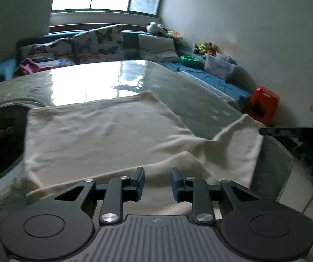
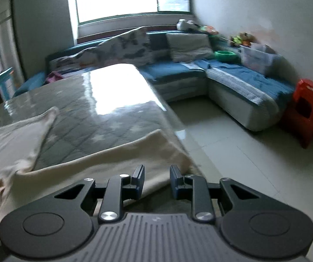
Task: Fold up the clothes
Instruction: 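Grasp the garment edge with the right gripper and lift it, then fold the lifted edge over the garment body and open the right gripper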
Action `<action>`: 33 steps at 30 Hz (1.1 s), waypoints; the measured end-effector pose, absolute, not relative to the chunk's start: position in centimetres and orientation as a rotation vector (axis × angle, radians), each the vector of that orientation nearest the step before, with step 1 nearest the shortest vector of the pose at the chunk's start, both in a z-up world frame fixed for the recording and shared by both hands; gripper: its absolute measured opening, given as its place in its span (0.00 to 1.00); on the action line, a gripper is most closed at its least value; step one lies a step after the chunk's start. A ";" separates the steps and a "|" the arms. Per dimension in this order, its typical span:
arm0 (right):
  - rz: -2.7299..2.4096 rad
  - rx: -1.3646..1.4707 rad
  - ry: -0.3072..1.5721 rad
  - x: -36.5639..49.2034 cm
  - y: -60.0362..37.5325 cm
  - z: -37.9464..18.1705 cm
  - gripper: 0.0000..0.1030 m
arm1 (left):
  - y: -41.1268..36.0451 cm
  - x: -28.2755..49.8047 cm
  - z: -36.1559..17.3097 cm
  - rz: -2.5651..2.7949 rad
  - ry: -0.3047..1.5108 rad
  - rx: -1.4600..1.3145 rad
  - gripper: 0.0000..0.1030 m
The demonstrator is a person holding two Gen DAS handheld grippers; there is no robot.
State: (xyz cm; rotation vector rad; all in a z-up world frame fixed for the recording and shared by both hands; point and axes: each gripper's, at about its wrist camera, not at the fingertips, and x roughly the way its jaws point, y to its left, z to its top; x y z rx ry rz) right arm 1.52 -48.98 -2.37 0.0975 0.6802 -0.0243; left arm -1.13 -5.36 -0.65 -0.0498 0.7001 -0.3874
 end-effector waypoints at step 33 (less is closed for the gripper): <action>0.395 0.140 0.442 -1.3 -43.3 7.8 0.05 | -4.7 -2.4 -1.0 -0.344 0.685 0.003 0.43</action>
